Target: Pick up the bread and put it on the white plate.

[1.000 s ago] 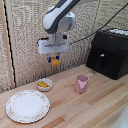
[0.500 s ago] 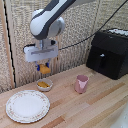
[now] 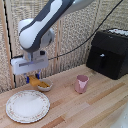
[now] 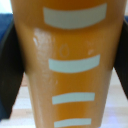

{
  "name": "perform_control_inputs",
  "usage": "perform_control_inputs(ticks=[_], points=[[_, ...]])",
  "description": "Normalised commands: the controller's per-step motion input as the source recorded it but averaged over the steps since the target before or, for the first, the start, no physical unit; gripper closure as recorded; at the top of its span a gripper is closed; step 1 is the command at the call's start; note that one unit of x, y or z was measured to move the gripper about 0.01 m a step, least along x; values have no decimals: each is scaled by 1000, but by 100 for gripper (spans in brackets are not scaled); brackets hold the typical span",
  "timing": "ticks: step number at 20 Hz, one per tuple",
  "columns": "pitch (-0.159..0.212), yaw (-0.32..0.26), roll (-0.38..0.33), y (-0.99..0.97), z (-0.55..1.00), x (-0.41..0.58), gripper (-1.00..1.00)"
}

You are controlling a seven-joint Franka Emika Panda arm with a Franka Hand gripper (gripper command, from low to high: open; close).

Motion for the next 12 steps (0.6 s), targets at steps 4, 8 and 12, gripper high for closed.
perform_control_inputs(ticks=[4, 8, 12], points=[[56, 2, 0, 446, -481, 64, 100], [10, 14, 0, 366, -401, 150, 100], [-18, 18, -43, 321, -291, 195, 100]])
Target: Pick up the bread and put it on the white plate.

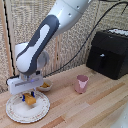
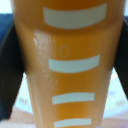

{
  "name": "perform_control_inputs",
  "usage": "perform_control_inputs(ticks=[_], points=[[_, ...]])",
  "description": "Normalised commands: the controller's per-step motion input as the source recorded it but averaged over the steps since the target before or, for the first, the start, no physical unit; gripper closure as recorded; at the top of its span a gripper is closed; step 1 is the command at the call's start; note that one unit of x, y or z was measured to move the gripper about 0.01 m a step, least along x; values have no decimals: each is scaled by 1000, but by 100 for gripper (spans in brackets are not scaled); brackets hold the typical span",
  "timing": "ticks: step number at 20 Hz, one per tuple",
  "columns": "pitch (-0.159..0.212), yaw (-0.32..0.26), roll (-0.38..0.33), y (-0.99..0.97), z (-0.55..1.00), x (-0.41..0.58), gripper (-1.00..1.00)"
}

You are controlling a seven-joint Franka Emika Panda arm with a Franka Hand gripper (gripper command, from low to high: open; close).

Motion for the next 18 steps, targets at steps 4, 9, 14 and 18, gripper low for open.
perform_control_inputs(ticks=[4, 9, 14, 18], points=[[-77, 60, -101, 115, -69, 140, 100], [-78, 69, -78, -1, 106, 111, -100], [-3, 46, 9, -114, 221, 108, -100], [-3, 30, 71, -205, 689, 57, -100]])
